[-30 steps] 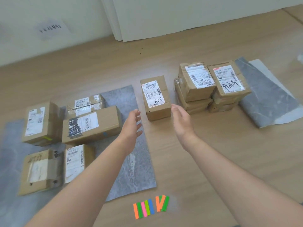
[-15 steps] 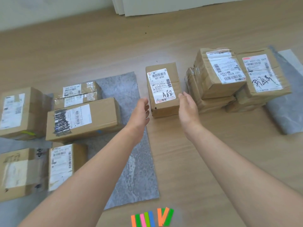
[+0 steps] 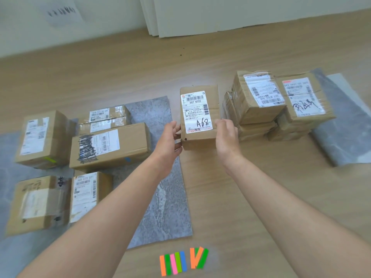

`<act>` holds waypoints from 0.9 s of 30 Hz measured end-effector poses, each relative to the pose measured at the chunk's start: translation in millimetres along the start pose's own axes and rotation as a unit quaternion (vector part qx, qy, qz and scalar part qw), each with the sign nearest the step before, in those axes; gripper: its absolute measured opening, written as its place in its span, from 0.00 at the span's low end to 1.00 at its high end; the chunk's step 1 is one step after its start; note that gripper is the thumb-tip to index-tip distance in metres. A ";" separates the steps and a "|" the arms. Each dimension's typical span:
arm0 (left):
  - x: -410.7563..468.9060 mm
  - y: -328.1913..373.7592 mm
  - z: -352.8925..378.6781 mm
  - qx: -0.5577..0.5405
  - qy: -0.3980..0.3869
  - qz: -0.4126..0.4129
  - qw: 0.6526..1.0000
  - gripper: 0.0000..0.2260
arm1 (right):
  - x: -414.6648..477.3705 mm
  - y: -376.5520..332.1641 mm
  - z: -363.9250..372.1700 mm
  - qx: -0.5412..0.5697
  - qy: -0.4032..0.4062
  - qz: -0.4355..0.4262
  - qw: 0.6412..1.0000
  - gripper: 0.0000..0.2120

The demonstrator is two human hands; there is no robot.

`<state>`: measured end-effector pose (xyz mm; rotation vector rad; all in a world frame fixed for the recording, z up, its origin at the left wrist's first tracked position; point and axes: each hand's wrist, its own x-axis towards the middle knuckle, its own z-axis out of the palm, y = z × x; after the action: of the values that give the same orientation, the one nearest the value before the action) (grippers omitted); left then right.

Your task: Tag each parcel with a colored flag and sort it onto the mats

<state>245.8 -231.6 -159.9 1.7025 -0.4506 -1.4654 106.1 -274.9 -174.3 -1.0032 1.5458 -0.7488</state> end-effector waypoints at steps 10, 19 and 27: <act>-86.5 31.1 0.2 0.002 0.007 0.067 0.998 0.24 | -72.7 -45.7 -36.9 0.045 -0.004 -0.050 0.998 0.17; -182.6 40.8 -28.4 -0.051 0.010 0.137 0.989 0.17 | -162.6 -76.1 -40.4 0.044 0.004 -0.096 0.994 0.26; -257.4 25.9 -77.2 -0.070 -0.004 0.170 0.983 0.15 | -247.3 -72.3 -23.0 0.053 -0.008 -0.135 0.989 0.22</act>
<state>258.1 -33.9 23.5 1.4289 -0.5961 -1.2248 110.6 -86.6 3.1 -1.1484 1.3553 -0.9989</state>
